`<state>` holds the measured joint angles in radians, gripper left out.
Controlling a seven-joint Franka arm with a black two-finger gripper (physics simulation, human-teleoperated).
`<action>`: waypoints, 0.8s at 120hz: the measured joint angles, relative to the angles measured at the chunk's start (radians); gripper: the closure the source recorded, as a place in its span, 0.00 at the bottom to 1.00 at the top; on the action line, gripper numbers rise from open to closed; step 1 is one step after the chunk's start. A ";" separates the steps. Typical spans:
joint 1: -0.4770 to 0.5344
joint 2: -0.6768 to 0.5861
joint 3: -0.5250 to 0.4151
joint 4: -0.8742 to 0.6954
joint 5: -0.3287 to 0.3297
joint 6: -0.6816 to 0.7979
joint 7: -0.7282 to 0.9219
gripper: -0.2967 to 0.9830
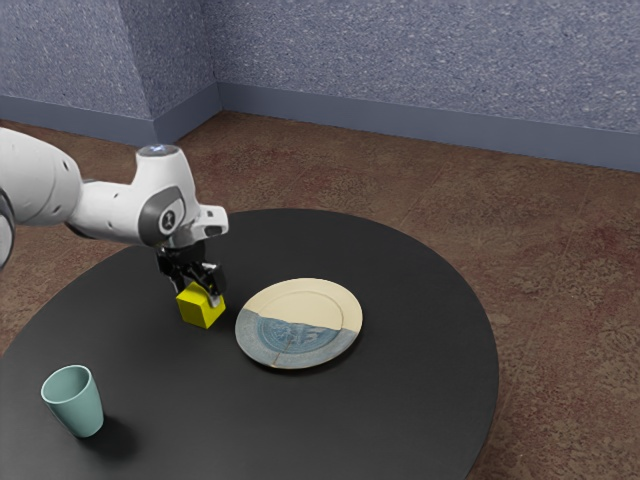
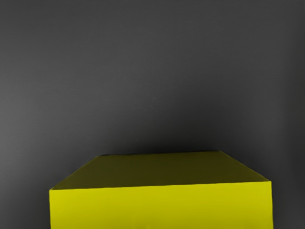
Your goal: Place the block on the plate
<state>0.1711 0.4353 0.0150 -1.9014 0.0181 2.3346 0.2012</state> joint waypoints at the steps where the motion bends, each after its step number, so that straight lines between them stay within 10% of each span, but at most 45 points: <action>1: 0.000 0.000 0.000 0.000 0.000 0.001 0.000 0.24; 66: -0.011 -0.042 -0.001 -0.020 -0.003 0.007 -0.009 0.46; 96: -0.217 -0.130 0.000 -0.018 -0.020 0.006 -0.028 0.46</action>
<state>-0.0456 0.3049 0.0153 -1.9197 -0.0021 2.3406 0.1736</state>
